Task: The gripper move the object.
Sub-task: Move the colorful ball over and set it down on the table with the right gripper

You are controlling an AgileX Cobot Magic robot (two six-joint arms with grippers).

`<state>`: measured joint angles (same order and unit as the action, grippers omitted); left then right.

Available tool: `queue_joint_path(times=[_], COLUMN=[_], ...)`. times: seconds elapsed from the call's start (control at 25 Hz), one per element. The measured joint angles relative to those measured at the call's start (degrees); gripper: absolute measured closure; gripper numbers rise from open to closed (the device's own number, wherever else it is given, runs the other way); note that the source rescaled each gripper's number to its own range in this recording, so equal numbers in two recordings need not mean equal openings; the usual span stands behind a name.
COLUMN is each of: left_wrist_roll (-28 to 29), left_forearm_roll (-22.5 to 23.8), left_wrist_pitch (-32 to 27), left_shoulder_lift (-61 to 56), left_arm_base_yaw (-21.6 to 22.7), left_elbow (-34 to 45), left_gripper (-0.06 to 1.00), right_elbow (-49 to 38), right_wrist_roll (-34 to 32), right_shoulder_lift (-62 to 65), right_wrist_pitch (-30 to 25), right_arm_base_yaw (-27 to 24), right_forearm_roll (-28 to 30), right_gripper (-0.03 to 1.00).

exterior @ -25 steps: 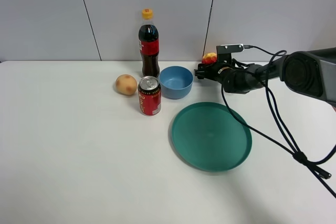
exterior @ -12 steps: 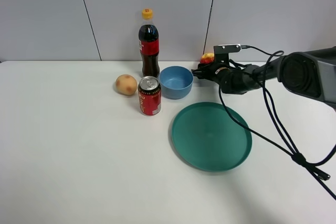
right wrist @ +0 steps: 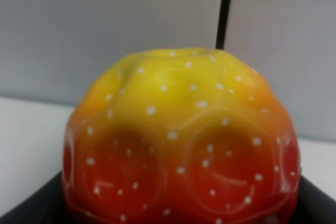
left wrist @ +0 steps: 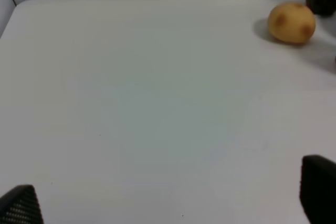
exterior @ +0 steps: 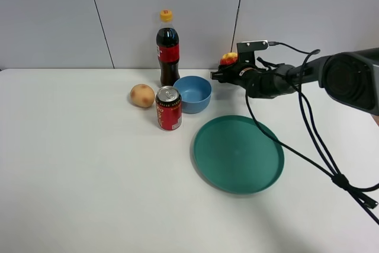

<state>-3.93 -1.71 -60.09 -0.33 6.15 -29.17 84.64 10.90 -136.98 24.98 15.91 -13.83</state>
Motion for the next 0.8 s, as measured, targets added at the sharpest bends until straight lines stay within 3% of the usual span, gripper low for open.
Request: queue_joint_path(times=[0.48, 0.8], left_wrist_roll=[0.0, 0.0], left_forearm_roll=[0.0, 0.0], left_wrist_pitch=[0.0, 0.0], left_shoulder_lift=[0.0, 0.0], left_arm_base_yaw=[0.0, 0.0], left_elbow=[0.0, 0.0], left_gripper=[-0.06, -0.06], right_elbow=[-8.13, -8.75], right_wrist_roll=[0.0, 0.0], right_shoulder_lift=[15.89, 27.28], right_wrist_pitch=[-11.43, -27.54], right_arm_base_yaw=[0.37, 5.85], right_forearm_roll=[2.23, 6.89], right_gripper=[0.97, 0.97])
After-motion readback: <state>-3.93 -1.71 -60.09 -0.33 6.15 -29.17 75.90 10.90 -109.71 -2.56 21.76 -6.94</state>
